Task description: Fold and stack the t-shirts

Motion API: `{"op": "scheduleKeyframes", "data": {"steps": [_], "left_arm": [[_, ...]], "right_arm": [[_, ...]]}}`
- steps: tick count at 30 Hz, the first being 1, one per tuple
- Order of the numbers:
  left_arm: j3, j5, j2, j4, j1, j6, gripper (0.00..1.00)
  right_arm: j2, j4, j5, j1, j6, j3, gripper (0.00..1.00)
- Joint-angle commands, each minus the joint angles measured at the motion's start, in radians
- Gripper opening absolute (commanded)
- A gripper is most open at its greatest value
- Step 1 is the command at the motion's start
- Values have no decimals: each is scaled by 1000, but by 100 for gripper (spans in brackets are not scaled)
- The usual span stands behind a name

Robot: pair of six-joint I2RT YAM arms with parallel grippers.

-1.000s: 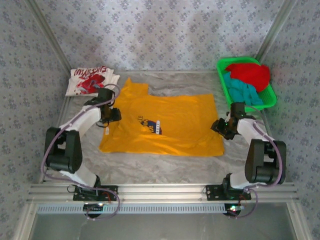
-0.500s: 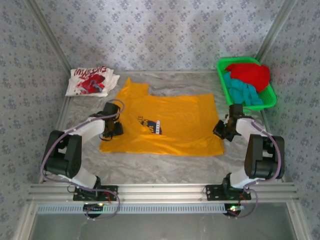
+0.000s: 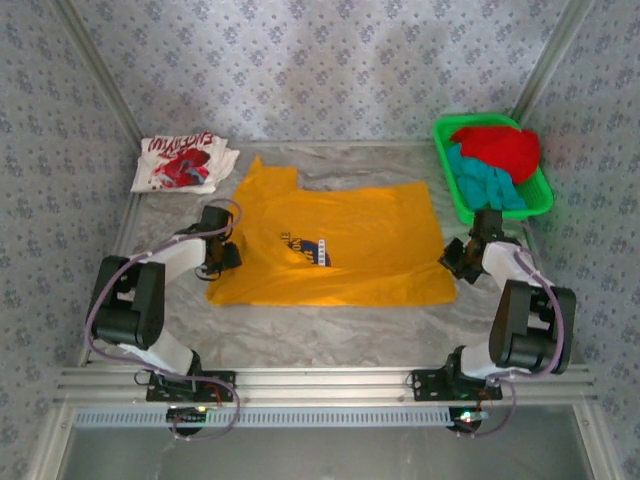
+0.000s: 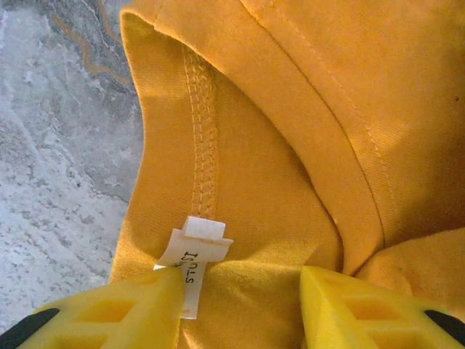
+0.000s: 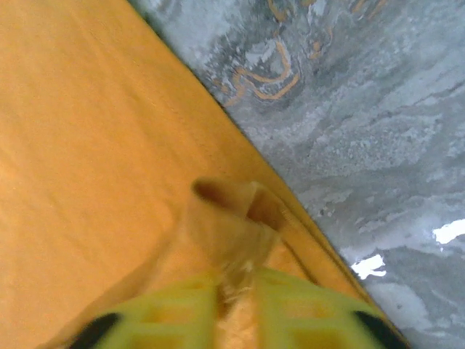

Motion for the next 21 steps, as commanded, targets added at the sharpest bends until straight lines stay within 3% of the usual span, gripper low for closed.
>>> {"op": "scheduleKeyframes", "data": {"steps": [1,3,9,11,13,15,16,19,21], "left_arm": [[-2,-17,-1,-2,5,-16,47],[-5,-31,-21,-7,6,-14,47],[1,-73,-103,-37,6,-26,47],[-1,-105,-143,-43,6,-39,47],[4,-118,-168,-52,6,-39,47],[27,-119,-172,-74,3,-35,48],[42,-119,-172,-78,-6,-21,48],[109,-110,-147,-65,-86,96,54],[195,-35,-86,-90,-138,196,54]], "right_arm": [[8,35,-19,-4,8,26,16],[-6,28,-2,13,-6,53,0],[-47,-4,70,23,-5,103,1],[-49,-16,94,25,0,102,12],[-41,-41,106,23,4,95,14],[-31,-41,107,17,7,82,33],[-25,-43,107,17,9,79,38],[-32,-21,86,26,10,70,39],[-63,14,82,56,-12,67,39]]}}
